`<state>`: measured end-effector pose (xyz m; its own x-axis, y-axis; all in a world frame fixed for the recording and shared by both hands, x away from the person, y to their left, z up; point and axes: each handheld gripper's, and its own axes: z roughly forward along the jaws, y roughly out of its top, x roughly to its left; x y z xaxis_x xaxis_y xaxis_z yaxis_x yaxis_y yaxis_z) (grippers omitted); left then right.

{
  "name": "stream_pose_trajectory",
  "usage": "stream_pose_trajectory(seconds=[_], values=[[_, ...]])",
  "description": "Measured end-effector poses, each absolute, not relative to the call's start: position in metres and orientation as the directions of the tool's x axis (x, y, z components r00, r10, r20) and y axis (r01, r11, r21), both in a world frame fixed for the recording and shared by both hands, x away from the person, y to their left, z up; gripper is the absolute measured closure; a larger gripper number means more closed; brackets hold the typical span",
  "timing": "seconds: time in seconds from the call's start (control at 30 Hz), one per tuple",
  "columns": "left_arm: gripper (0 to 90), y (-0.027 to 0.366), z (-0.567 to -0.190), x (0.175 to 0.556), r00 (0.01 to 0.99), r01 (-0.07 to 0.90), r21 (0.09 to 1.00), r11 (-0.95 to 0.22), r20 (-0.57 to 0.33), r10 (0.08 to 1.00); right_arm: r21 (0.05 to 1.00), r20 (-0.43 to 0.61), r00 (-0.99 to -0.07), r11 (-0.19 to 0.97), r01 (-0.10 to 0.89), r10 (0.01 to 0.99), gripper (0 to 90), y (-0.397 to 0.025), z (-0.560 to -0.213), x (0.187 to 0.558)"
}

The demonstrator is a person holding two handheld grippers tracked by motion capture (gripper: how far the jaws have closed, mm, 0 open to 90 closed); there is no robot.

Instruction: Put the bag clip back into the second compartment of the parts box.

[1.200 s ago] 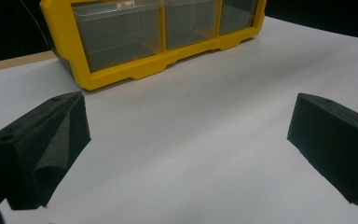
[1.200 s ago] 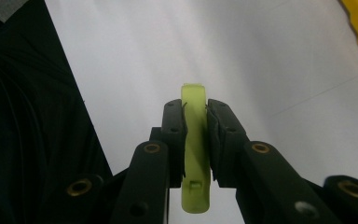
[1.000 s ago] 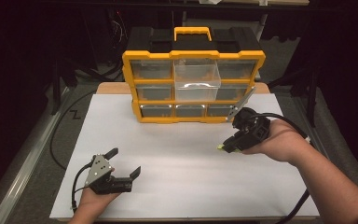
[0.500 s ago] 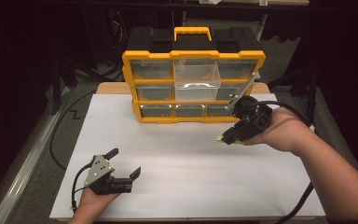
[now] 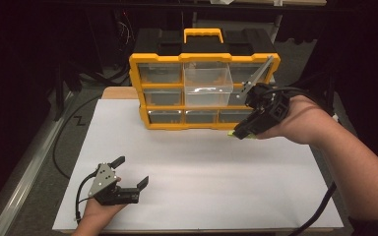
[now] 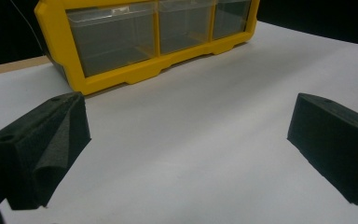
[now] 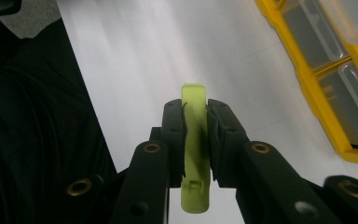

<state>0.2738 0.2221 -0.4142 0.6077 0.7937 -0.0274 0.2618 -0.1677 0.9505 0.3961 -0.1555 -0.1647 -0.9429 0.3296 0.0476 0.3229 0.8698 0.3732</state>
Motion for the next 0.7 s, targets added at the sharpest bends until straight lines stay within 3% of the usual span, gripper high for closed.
stream_pose_trajectory(seconds=[0.7], values=[[0.5, 0.223, -0.414, 0.273, 0.612, 0.259, 0.953, -0.157, -0.036, 0.790, 0.405, -0.003, -0.945, 0.865, 0.297, 0.326, 78.9, -0.132, -0.109, 0.415]])
